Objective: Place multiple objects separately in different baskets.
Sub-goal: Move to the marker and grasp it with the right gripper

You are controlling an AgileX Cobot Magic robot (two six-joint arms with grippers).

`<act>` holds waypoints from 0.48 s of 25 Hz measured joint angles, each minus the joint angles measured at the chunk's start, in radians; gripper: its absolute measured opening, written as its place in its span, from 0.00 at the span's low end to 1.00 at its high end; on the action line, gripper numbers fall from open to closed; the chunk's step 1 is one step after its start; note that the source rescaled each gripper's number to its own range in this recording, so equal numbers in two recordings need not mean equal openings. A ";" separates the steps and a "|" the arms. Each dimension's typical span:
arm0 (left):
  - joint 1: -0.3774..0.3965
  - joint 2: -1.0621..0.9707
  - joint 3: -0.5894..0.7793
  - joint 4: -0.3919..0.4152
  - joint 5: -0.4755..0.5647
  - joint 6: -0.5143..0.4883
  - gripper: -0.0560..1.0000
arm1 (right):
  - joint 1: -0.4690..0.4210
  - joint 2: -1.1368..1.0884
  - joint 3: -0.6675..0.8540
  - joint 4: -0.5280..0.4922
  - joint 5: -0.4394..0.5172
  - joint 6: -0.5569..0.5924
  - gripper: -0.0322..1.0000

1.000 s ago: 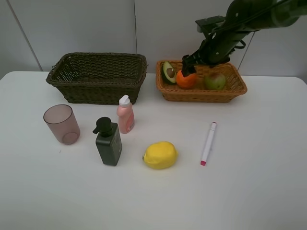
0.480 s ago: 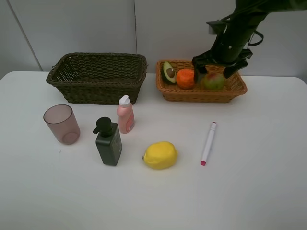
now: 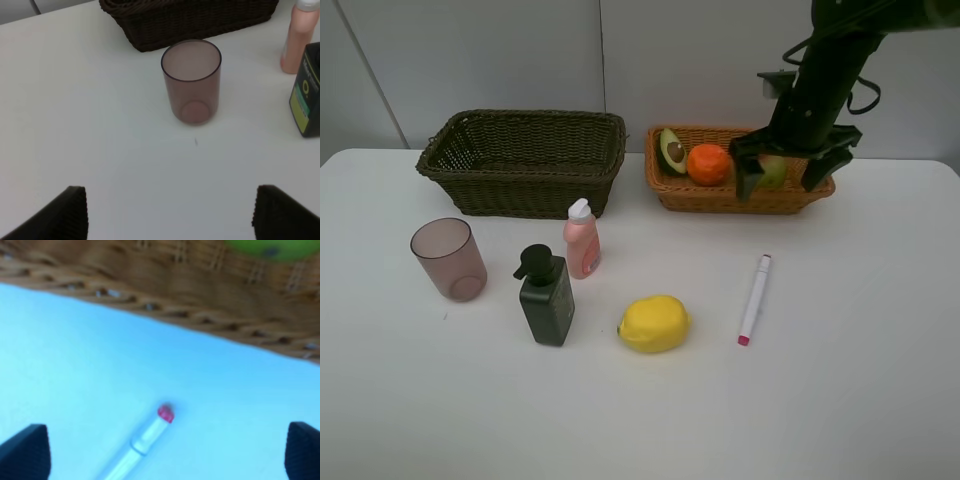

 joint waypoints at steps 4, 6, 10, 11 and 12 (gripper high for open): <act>0.000 0.000 0.000 0.000 0.000 0.000 0.89 | 0.000 0.000 0.113 0.007 -0.058 0.001 0.99; 0.000 0.000 0.000 0.000 0.000 0.000 0.89 | 0.000 0.000 0.155 0.021 -0.099 0.001 0.99; 0.000 0.000 0.000 0.000 0.000 0.000 0.89 | 0.000 0.000 0.214 0.051 -0.171 0.001 0.99; 0.000 0.000 0.000 0.000 0.000 0.000 0.89 | 0.000 0.000 0.227 0.054 -0.186 0.001 0.99; 0.000 0.000 0.000 0.000 0.000 0.000 0.89 | 0.000 0.000 0.238 0.057 -0.204 0.001 0.99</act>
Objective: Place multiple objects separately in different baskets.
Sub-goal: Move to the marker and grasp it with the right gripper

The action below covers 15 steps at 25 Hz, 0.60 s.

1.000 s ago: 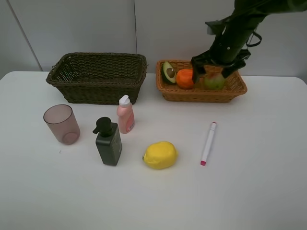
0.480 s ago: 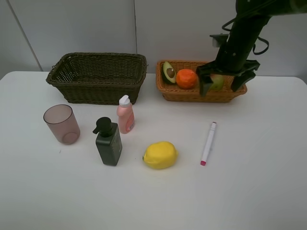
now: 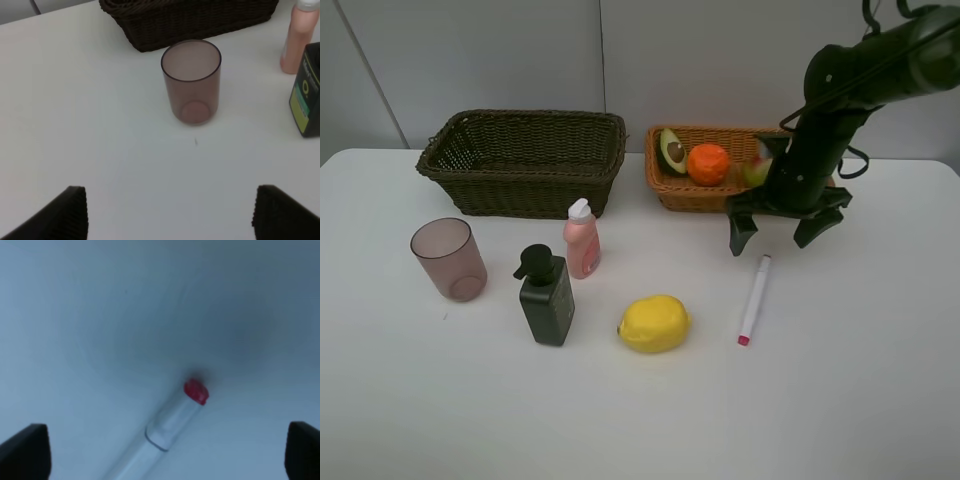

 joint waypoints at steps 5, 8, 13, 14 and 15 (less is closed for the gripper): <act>0.000 0.000 0.000 0.000 0.000 0.000 0.89 | 0.000 -0.001 0.072 0.013 -0.085 0.000 0.99; 0.000 0.000 0.000 0.000 0.000 0.000 0.89 | 0.000 -0.001 0.103 0.015 -0.117 0.000 0.99; 0.000 0.000 0.000 0.000 0.000 0.000 0.89 | 0.000 -0.001 0.119 0.016 -0.140 0.000 0.99; 0.000 0.000 0.000 0.000 0.000 0.000 0.89 | 0.000 0.001 0.119 0.020 -0.142 0.000 0.99; 0.000 0.000 0.000 0.000 0.000 0.000 0.89 | 0.000 0.005 0.119 0.025 -0.142 0.000 0.99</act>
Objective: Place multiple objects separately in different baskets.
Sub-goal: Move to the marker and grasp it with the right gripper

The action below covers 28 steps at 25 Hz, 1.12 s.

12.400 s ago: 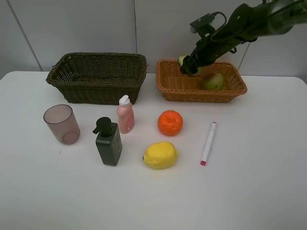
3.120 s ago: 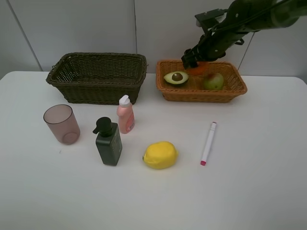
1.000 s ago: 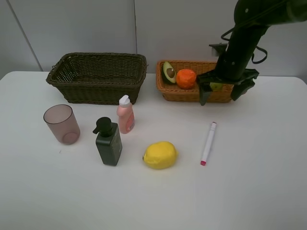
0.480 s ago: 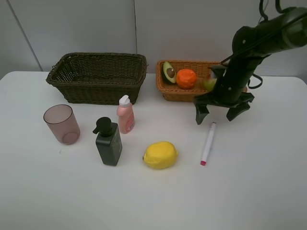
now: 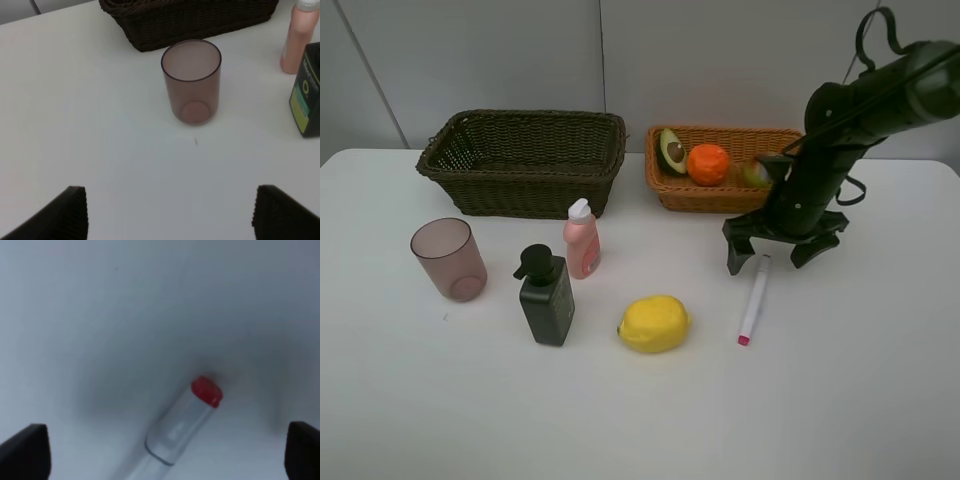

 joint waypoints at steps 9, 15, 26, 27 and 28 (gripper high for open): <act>0.000 0.000 0.000 0.000 0.000 0.000 0.89 | 0.000 0.028 0.000 0.016 -0.001 0.000 0.99; 0.000 0.000 0.000 0.001 0.000 0.000 0.89 | 0.000 0.028 0.000 0.016 0.001 0.000 0.99; 0.000 0.000 0.000 0.001 0.000 0.000 0.89 | 0.000 0.029 0.000 0.016 0.008 0.000 0.69; 0.000 0.000 0.000 0.001 0.000 0.000 0.89 | 0.000 0.029 0.000 0.016 0.008 0.000 0.64; 0.000 0.000 0.000 0.001 0.000 0.000 0.89 | 0.000 0.029 0.000 0.015 0.008 0.000 0.61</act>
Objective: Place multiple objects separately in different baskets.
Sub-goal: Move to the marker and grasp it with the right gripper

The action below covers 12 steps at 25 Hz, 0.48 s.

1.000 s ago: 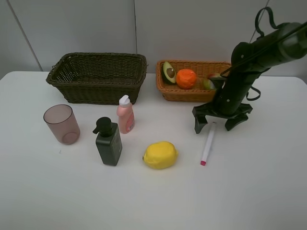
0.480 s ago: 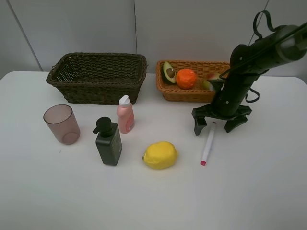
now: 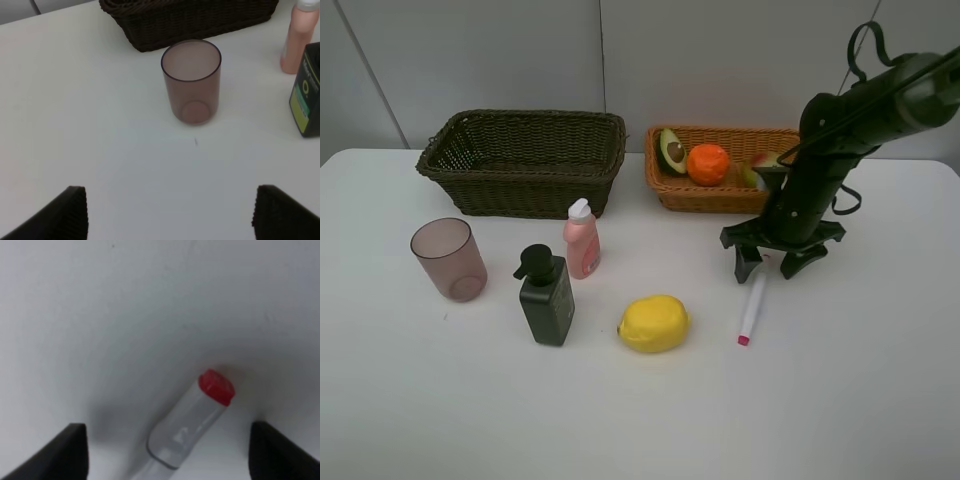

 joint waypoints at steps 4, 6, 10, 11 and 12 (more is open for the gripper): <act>0.000 0.000 0.000 0.000 0.000 0.000 0.89 | 0.000 0.000 0.000 0.000 0.000 0.000 0.48; 0.000 0.000 0.000 0.000 0.000 0.000 0.89 | 0.000 0.000 0.000 0.000 0.000 0.000 0.41; 0.000 0.000 0.000 0.000 0.000 0.000 0.89 | 0.000 0.000 0.000 0.000 0.000 0.000 0.23; 0.000 0.000 0.000 0.000 0.000 0.000 0.89 | 0.000 0.000 0.000 0.000 0.000 0.000 0.17; 0.000 0.000 0.000 0.000 0.000 0.000 0.89 | 0.000 0.000 0.000 0.000 0.000 0.000 0.12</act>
